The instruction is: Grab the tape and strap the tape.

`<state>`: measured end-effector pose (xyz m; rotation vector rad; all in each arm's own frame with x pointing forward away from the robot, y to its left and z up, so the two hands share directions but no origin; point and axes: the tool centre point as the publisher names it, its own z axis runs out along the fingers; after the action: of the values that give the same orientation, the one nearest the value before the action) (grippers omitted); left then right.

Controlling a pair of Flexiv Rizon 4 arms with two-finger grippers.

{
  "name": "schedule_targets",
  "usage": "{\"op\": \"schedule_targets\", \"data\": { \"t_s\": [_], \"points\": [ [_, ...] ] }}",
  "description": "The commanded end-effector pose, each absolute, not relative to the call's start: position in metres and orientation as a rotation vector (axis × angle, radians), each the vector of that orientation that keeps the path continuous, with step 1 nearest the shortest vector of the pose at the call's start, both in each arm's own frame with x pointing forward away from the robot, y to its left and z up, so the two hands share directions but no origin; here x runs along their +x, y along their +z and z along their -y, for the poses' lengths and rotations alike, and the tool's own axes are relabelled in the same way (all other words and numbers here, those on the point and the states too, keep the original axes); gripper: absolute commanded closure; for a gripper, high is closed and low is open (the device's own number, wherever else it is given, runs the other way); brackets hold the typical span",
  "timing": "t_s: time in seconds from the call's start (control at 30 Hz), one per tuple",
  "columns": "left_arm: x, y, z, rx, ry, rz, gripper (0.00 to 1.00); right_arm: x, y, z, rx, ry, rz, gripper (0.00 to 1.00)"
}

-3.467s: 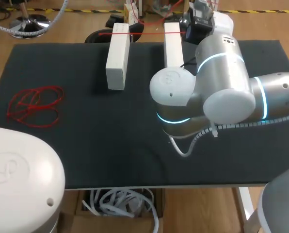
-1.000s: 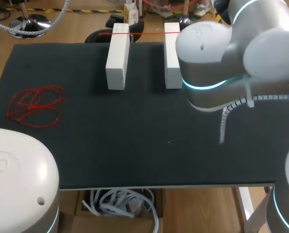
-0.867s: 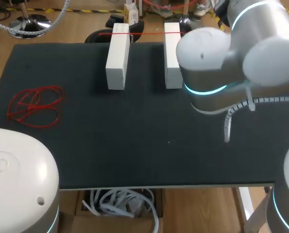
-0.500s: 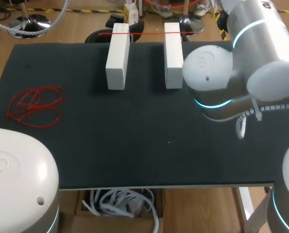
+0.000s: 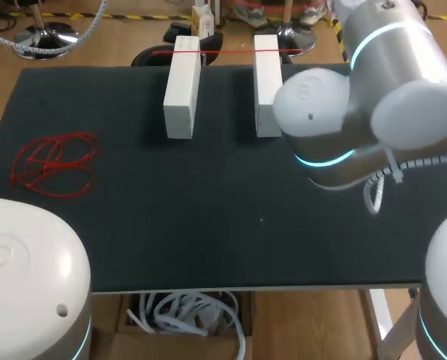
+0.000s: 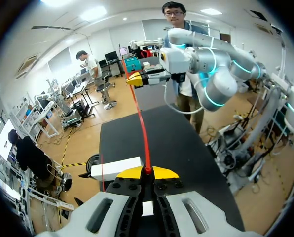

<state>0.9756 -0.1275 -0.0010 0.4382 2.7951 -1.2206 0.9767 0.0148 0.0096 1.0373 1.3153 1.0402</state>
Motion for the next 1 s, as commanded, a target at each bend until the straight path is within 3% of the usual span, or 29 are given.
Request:
{"op": "schedule_targets", "data": {
  "t_s": [0.03,0.83,1.0],
  "points": [
    [0.976,0.0,0.127,0.438,-1.216,-2.799,1.0,0.979,0.03,-0.025,0.717,0.7,-1.403,1.0],
    [0.976,0.0,0.127,0.438,-1.216,-2.799,1.0,0.979,0.03,-0.025,0.717,0.7,-1.403,1.0],
    [0.976,0.0,0.127,0.438,-1.216,-2.799,1.0,0.976,0.033,-0.043,0.647,0.568,-1.497,1.0]
  ]
}}
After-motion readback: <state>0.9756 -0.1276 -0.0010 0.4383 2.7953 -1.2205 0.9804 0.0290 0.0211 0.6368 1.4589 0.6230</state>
